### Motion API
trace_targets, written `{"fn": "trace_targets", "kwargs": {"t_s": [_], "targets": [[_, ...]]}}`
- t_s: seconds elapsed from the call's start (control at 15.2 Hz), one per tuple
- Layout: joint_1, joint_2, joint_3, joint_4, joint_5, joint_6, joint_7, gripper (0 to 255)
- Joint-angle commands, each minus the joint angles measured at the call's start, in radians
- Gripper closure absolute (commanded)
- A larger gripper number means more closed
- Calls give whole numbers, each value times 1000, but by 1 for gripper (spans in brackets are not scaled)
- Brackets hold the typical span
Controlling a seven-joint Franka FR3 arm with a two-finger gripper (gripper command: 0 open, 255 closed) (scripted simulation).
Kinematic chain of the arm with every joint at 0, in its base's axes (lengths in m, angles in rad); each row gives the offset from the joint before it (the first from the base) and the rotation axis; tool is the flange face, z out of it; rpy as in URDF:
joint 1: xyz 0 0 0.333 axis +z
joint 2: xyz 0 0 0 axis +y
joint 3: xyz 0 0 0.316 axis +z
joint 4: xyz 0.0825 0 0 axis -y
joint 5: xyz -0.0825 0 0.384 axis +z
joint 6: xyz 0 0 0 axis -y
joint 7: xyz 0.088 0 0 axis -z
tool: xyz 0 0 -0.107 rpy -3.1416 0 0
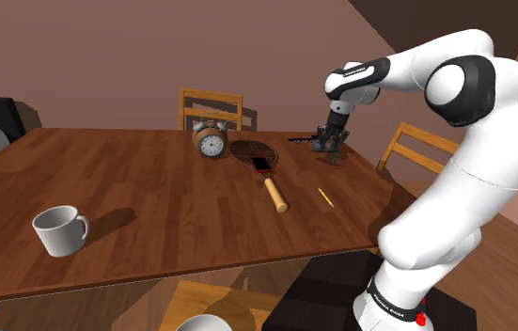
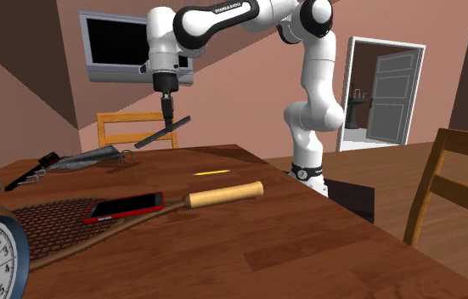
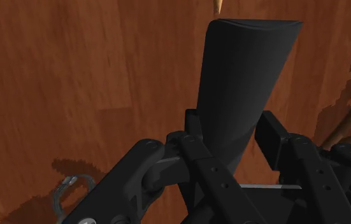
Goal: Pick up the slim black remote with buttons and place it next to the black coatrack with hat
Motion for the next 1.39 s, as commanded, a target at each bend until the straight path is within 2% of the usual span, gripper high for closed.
{"fn": "trace_targets", "kwargs": {"t_s": [0.0,0.66,1.32], "targets": [[-23,14,-27,14,0,-5,-51,255],[-141,143,-150,169,30,-55,-300,255],[-296,372,-231,456,117,-153,-540,255]]}}
